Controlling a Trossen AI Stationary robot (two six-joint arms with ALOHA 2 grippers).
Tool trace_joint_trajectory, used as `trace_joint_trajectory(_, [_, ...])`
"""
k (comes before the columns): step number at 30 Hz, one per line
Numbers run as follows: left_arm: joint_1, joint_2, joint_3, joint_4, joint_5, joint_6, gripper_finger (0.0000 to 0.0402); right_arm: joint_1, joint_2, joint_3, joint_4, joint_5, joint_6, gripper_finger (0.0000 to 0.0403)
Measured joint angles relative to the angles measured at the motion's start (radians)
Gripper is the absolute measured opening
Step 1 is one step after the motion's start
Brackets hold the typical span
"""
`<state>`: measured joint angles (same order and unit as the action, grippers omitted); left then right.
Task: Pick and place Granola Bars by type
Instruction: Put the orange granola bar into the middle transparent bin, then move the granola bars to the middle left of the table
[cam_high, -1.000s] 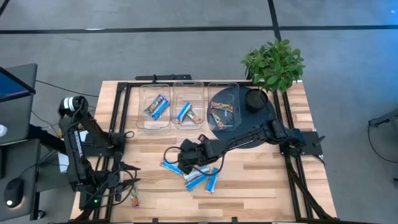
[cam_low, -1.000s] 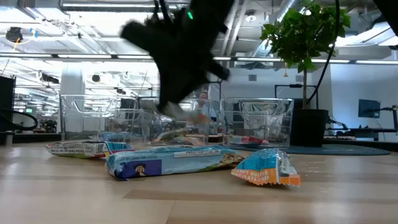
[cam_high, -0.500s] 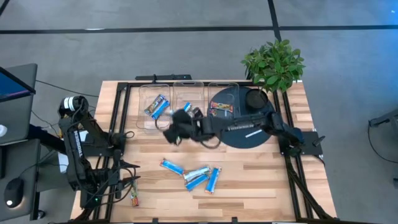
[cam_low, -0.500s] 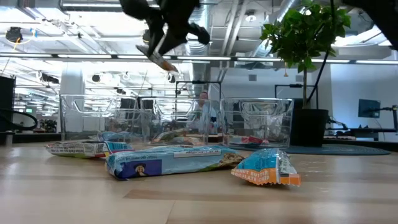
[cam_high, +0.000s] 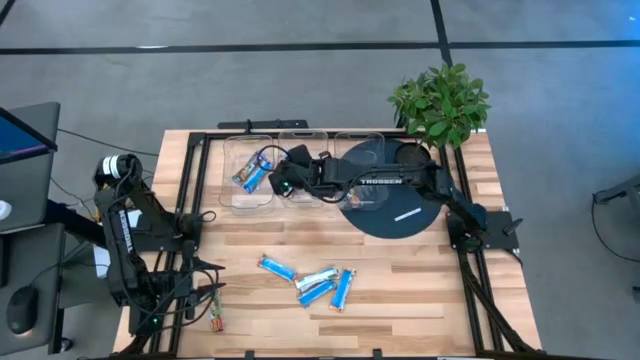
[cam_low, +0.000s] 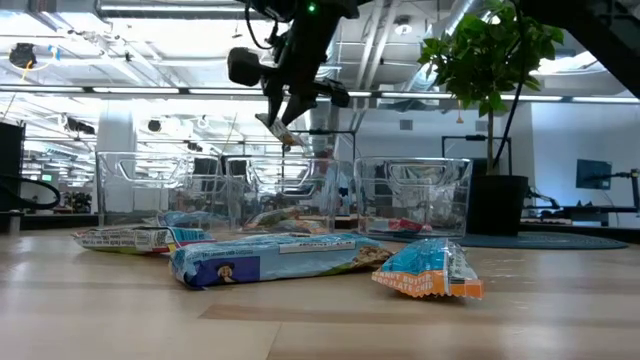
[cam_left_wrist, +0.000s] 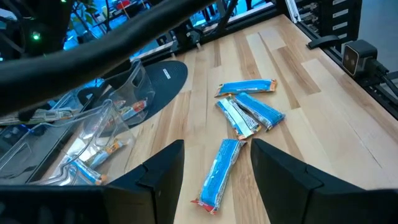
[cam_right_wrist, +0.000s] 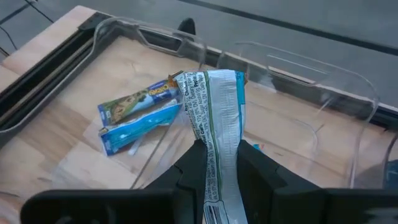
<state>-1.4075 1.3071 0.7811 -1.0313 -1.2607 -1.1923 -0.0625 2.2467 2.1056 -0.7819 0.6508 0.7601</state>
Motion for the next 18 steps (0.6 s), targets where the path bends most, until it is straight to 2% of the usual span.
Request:
trace_joint_trajectory(6, [0.000, 0.000, 0.000, 0.000, 0.000, 0.000, 0.0180, -0.001, 0.000, 0.000, 0.000, -0.003, 0.000, 0.0065])
trace_joint_trajectory(9, [0.000, 0.000, 0.000, 0.000, -0.001, 0.000, 0.0180, -0.005, 0.000, 0.000, -0.015, -0.038, -0.001, 0.0079])
trace_joint_trajectory(18, [0.000, 0.000, 0.000, 0.000, -0.001, 0.000, 0.0180, -0.012, 0.000, 0.000, -0.042, -0.043, -0.008, 0.0185])
